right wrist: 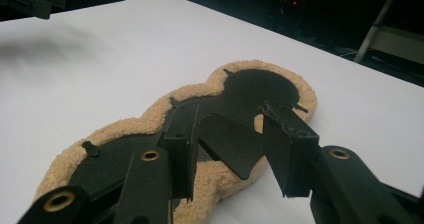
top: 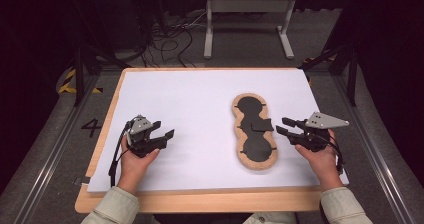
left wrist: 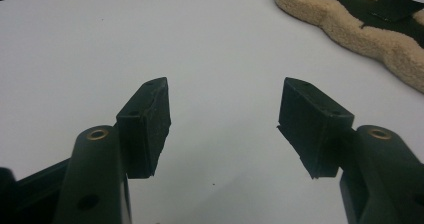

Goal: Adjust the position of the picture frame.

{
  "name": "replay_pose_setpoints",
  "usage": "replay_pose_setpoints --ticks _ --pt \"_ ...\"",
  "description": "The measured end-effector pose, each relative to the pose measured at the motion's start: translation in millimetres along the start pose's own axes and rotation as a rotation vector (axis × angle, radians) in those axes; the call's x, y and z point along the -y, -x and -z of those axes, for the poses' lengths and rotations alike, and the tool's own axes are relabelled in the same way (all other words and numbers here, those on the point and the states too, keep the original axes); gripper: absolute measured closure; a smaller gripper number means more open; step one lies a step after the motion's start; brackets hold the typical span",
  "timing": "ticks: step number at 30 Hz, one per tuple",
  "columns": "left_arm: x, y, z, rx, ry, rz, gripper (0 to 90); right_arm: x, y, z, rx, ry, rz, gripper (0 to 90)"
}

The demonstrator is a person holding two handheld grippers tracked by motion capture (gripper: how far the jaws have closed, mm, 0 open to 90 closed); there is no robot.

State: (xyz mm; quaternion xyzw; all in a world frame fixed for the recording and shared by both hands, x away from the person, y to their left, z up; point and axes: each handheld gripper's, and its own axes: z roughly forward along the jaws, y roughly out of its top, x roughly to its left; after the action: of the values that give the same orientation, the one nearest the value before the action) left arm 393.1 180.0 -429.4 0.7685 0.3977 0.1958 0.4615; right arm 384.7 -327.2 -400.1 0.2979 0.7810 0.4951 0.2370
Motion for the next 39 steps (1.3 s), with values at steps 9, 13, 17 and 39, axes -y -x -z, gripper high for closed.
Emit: replay_pose_setpoints --ticks 9,13,17,39 --pt "-0.7 2.1 1.0 0.001 0.005 -0.002 38.1 -2.9 0.4 1.8 0.016 -0.037 -0.001 61.1" --pt "-1.0 1.7 1.8 -0.002 -0.002 0.005 38.2 -5.6 -0.8 2.2 0.022 -0.057 0.001 61.7" --pt "-1.3 1.6 1.6 -0.005 -0.010 0.010 38.2 -9.1 -2.5 1.0 0.030 -0.120 0.003 61.4" --pt "-1.5 1.9 1.2 -0.013 -0.023 0.011 38.1 -8.0 -13.0 -19.6 0.041 -0.436 0.050 90.0"
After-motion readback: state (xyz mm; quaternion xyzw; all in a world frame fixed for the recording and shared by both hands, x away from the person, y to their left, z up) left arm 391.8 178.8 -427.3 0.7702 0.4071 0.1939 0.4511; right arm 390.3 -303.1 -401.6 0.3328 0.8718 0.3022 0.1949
